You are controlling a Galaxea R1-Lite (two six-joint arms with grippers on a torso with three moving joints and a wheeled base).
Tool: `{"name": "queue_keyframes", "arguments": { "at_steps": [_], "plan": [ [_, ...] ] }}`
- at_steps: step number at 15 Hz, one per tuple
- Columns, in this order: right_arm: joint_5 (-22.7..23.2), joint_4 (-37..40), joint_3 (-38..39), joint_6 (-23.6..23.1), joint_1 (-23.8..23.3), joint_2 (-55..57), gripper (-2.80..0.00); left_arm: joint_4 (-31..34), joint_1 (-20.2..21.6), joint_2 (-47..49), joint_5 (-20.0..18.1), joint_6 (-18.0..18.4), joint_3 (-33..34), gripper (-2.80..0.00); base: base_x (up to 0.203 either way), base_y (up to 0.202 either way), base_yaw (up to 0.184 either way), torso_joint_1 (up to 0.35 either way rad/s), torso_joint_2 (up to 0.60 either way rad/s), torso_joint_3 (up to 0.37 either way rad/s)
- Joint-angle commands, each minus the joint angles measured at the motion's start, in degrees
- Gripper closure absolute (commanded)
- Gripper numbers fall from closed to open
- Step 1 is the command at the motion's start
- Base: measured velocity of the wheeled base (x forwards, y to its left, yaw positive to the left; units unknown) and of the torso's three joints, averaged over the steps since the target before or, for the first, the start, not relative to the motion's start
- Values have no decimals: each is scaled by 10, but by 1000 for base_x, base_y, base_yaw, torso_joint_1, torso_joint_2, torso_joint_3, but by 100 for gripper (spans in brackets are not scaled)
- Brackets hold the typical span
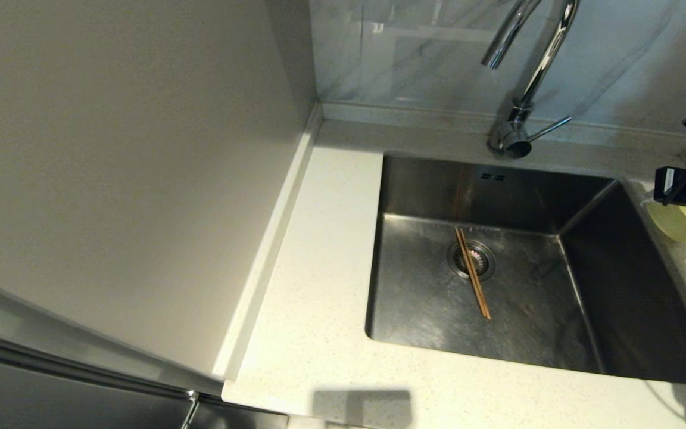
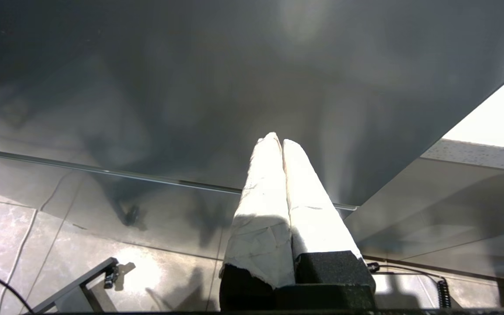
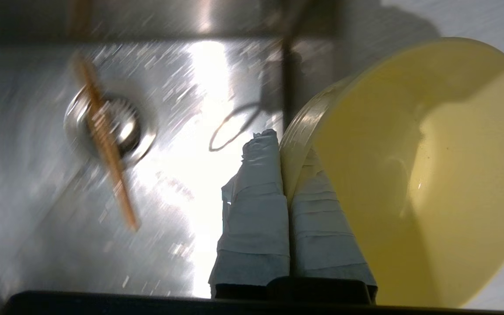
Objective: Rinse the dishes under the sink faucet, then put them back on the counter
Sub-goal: Put a bowl into the sink
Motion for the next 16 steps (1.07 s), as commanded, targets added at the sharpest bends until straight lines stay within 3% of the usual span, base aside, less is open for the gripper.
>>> {"name": "queue_keyframes", "arguments": {
  "at_steps": [1,4,6,11,16],
  "plan": [
    [1,-11,86,-5,37,-63,0,0,0,-2,0,0,0,0,0,0,0,0,0,0],
    [-1,-108,279,-6,110,-124,0,0,0,-2,0,0,0,0,0,0,0,0,0,0],
    [-2,-172,365,-6,175,-164,0,0,0,-2,0,0,0,0,0,0,0,0,0,0],
    [-5,-264,393,21,301,-137,0,0,0,-2,0,0,0,0,0,0,0,0,0,0],
    [-37,-394,369,28,324,31,0,0,0,-2,0,0,0,0,0,0,0,0,0,0]
  ]
}}
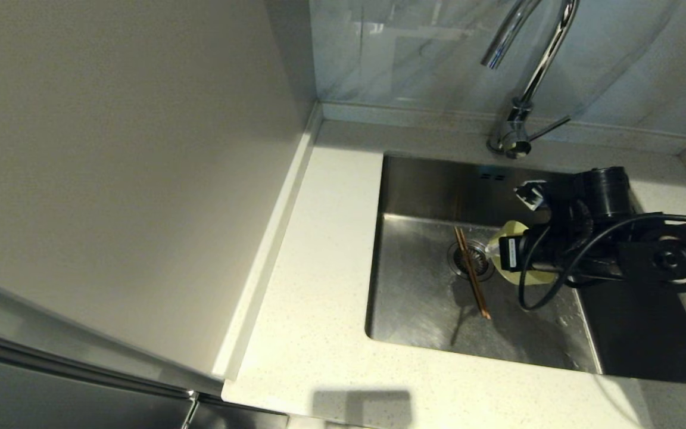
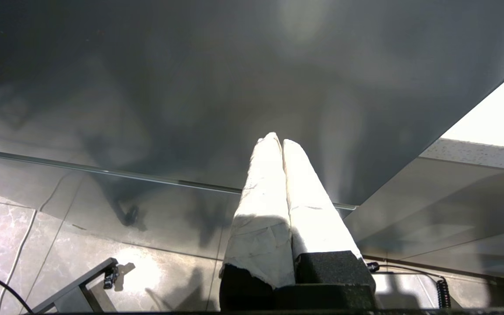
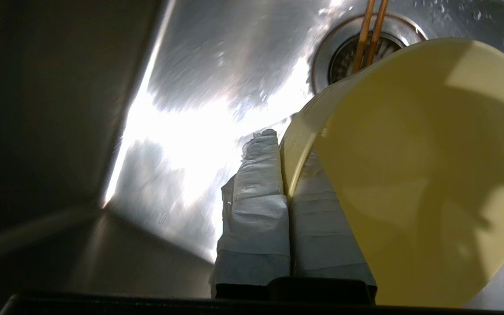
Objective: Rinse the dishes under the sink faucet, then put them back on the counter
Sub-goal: Put a bowl into the sink
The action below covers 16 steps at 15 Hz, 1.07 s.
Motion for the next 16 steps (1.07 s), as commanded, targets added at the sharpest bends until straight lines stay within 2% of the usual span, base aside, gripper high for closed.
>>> {"name": "queue_keyframes", "arguments": {
  "at_steps": [1,5,8,13,16],
  "plan": [
    [-14,-43,-31,3,5,115,0,0,0,-2,0,0,0,0,0,0,0,0,0,0],
    [-60,-99,-130,10,4,239,0,0,0,-2,0,0,0,0,0,0,0,0,0,0],
    [-111,-115,-202,3,-6,288,0,0,0,-2,0,0,0,0,0,0,0,0,0,0],
    [-119,-105,-247,-60,-34,305,0,0,0,-2,0,-1,0,0,0,0,0,0,0,0],
    [-118,-89,-259,-59,-39,314,0,0,0,-2,0,0,0,0,0,0,0,0,0,0]
  ]
}}
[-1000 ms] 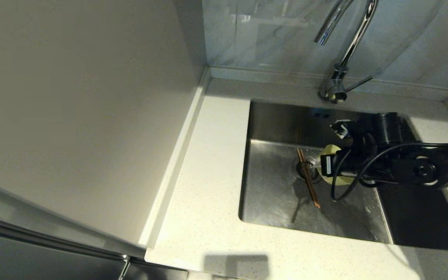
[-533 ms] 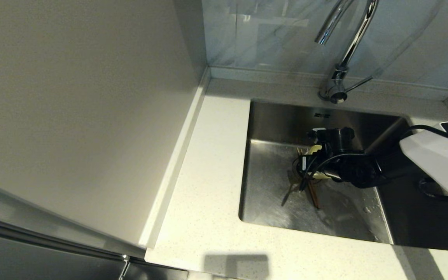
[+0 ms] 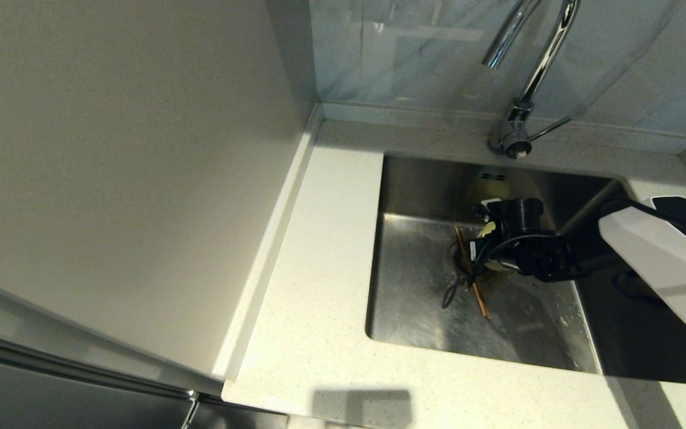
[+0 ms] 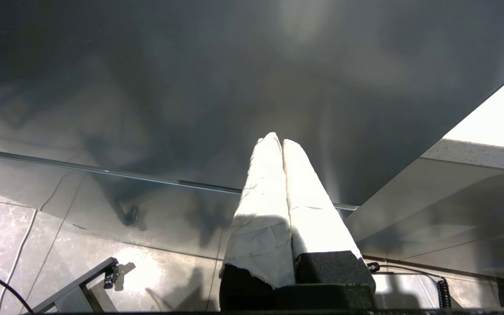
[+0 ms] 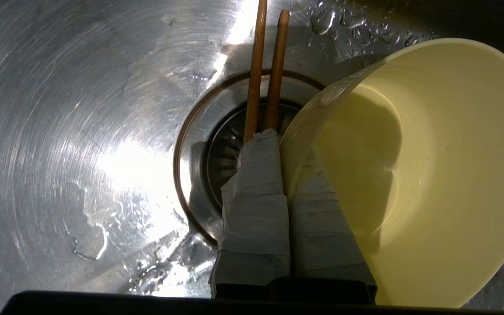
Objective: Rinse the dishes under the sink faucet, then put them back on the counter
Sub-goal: Put a bowl into the sink
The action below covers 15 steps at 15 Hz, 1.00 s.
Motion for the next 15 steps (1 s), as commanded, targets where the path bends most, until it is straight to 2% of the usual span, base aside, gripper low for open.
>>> {"name": "queue_keyframes", "arguments": {
  "at_steps": [1,3,4,10,15],
  "plan": [
    [1,-1,-5,0,-2,8,0,0,0,-2,0,0,0,0,0,0,0,0,0,0],
    [3,7,-5,0,-2,7,0,0,0,-2,0,0,0,0,0,0,0,0,0,0],
    [3,11,-8,0,-2,7,-280,0,0,-2,0,0,0,0,0,0,0,0,0,0],
    [3,13,-12,9,-2,-4,-280,0,0,-2,0,0,0,0,0,0,0,0,0,0],
    [4,28,-6,68,-15,-90,-280,0,0,-2,0,0,0,0,0,0,0,0,0,0]
  ]
}}
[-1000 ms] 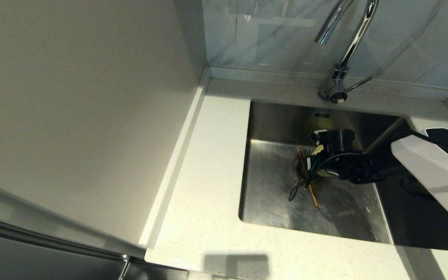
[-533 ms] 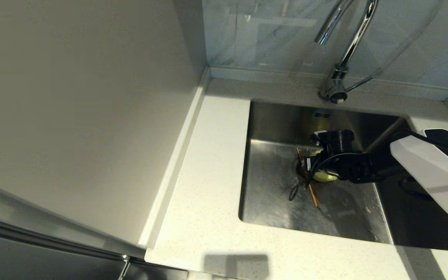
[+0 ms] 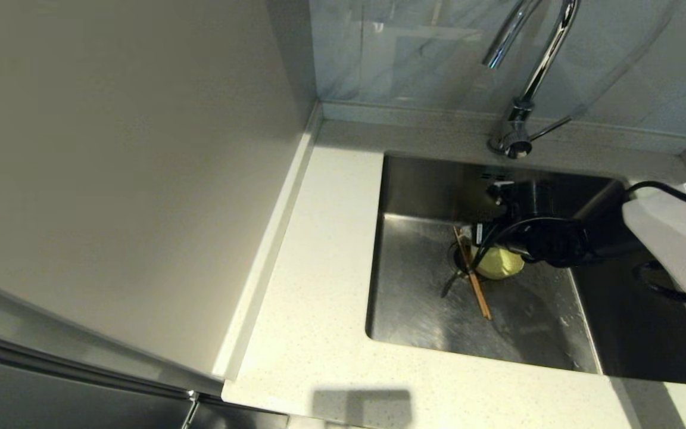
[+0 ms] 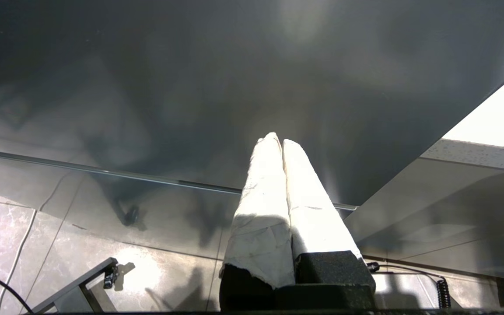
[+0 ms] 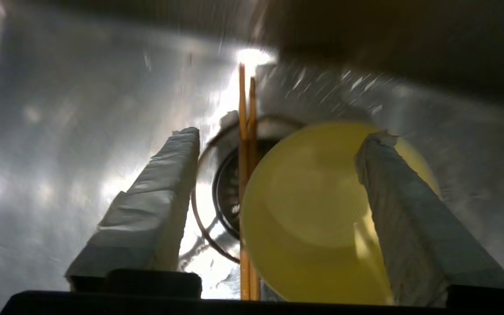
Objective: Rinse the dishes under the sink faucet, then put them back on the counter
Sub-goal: Put a bowl into the sink
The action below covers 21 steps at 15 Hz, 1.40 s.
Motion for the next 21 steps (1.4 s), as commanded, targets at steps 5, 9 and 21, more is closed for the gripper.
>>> {"name": "queue_keyframes", "arguments": {
  "at_steps": [5,9,21],
  "plan": [
    [57,67,53,25,-49,-156,0,0,0,-2,0,0,0,0,0,0,0,0,0,0],
    [68,202,51,29,-134,-269,0,0,0,-2,0,0,0,0,0,0,0,0,0,0],
    [117,479,15,-36,-561,-424,0,0,0,-2,0,0,0,0,0,0,0,0,0,0]
  ]
}}
